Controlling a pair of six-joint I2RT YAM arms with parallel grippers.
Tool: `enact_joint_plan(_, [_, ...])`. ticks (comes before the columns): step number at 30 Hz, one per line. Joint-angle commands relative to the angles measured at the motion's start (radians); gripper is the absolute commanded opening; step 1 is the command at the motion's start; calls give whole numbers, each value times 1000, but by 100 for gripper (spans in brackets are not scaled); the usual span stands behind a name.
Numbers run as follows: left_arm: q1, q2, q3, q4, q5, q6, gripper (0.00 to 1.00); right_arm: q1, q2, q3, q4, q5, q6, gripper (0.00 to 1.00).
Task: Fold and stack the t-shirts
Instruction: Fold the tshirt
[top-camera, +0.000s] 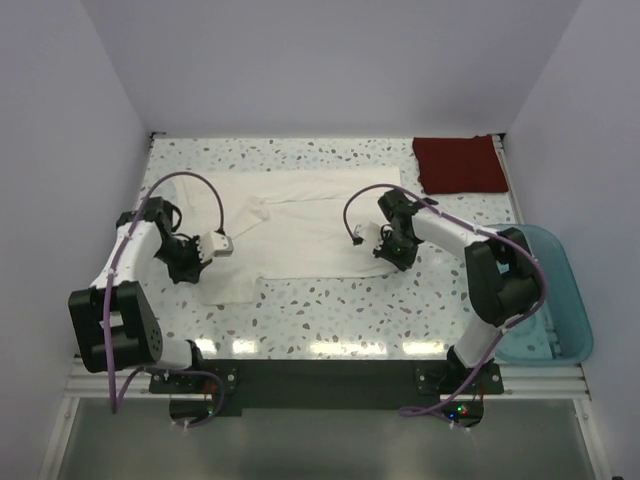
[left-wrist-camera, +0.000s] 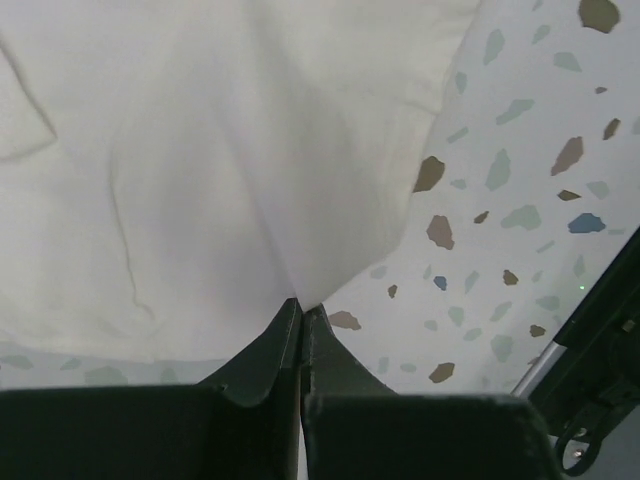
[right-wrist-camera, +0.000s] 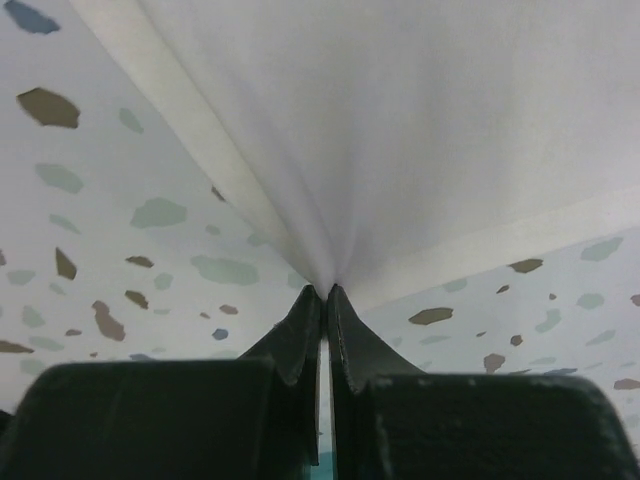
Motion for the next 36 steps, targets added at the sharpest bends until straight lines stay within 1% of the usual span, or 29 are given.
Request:
enact_joint_plan(1, [23,-67,30,-184,63,57,0,-3,-116,-19,-103,-51,-6,0])
enact_joint_plan(4, [47,-83,62,-229,77,75,0,-3,-169,-5,-158,-82,-4,0])
enact_joint_plan(7, [73,-60,145,-229,103,57,0,-9,-186,29,-193,-82,-7,0])
enact_joint_plan(8, [75,-43,206,-229,122,42,0,-14,-181,42,-199,-85,-9,0])
enact_joint_plan(10, [75,14,277,-227,147,22,0,-37,-163,88,-212,-89,-13,0])
enact_joint_plan(11, [75,61,344,-227,165,2,0,-43,-129,122,-221,-91,-21,0])
enact_joint_plan(14, [73,135,455,-227,175,-33,0,-67,-60,200,-239,-103,-30,0])
enact_joint_plan(19, [73,253,561,-177,170,-73,0,-93,37,322,-269,-105,-53,0])
enact_joint_plan(21, [73,325,631,-184,167,-96,0,-104,76,387,-288,-105,-62,0])
enact_joint_plan(23, [73,365,693,-177,161,-124,0,-116,129,443,-302,-103,-75,0])
enact_joint_plan(26, [63,428,754,-154,156,-155,0,-124,169,475,-313,-86,-96,0])
enact_joint_plan(29, [46,474,782,-129,146,-184,0,-132,202,492,-310,-68,-107,0])
enact_joint_plan(36, [36,561,846,-94,116,-213,0,-147,274,602,-342,-59,-122,0])
